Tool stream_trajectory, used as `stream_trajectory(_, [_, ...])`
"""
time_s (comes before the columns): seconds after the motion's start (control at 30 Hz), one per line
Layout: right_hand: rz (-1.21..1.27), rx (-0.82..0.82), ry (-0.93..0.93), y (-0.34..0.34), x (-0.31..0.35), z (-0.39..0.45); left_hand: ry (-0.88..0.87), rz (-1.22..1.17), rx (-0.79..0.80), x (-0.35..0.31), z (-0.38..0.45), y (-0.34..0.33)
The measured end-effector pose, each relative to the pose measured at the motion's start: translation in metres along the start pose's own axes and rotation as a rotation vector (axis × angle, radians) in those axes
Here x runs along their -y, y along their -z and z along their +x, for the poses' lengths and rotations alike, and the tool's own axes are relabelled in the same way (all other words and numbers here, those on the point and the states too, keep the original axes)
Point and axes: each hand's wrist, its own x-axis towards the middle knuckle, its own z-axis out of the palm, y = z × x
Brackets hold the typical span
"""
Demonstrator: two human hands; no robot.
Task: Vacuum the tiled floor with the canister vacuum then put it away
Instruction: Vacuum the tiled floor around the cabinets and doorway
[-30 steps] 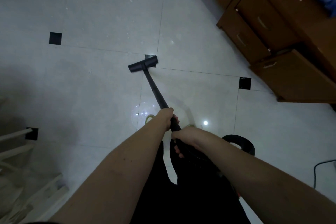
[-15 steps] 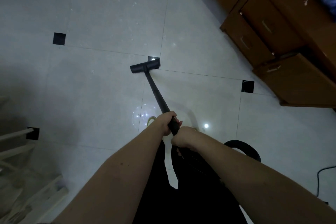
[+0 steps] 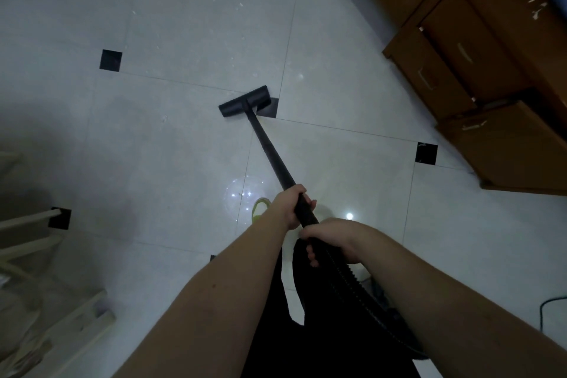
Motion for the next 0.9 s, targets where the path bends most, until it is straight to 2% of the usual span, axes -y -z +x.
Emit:
stream_trajectory(0.1, [-0.714, -0.375, 0.014, -0.019, 0.013, 0.008, 0.010, -0.020, -0.003, -0.001, -0.003, -0.005])
stream_trajectory(0.13, [-0.873, -0.463, -0.009, -0.025, 0.018, 0.004, 0.015, -0.019, -0.003, -0.003, -0.004, -0.007])
stream_trajectory(0.2, [-0.965, -0.462, -0.017, -0.029, 0.023, 0.006, 0.038, -0.009, -0.003, -0.005, -0.005, -0.005])
stream_trajectory(0.23, [-0.927, -0.403, -0.001, -0.027, 0.025, 0.006, 0.047, -0.005, 0.000, -0.005, -0.005, -0.003])
stream_trajectory(0.37, [-0.419, -0.203, 0.083, -0.015, 0.018, 0.004, 0.057, 0.015, -0.013, -0.007, -0.001, 0.004])
stream_trajectory(0.57, [0.029, -0.012, 0.115, -0.004, 0.014, -0.002, 0.028, 0.003, 0.056, -0.014, 0.003, -0.002])
stream_trajectory(0.73, [0.206, 0.047, 0.103, 0.009, 0.009, -0.002, 0.033, 0.014, 0.112, -0.014, 0.004, -0.015])
stream_trajectory(0.9, [0.143, -0.030, 0.097, 0.012, 0.017, -0.012, 0.027, -0.043, 0.128, -0.012, 0.001, -0.027])
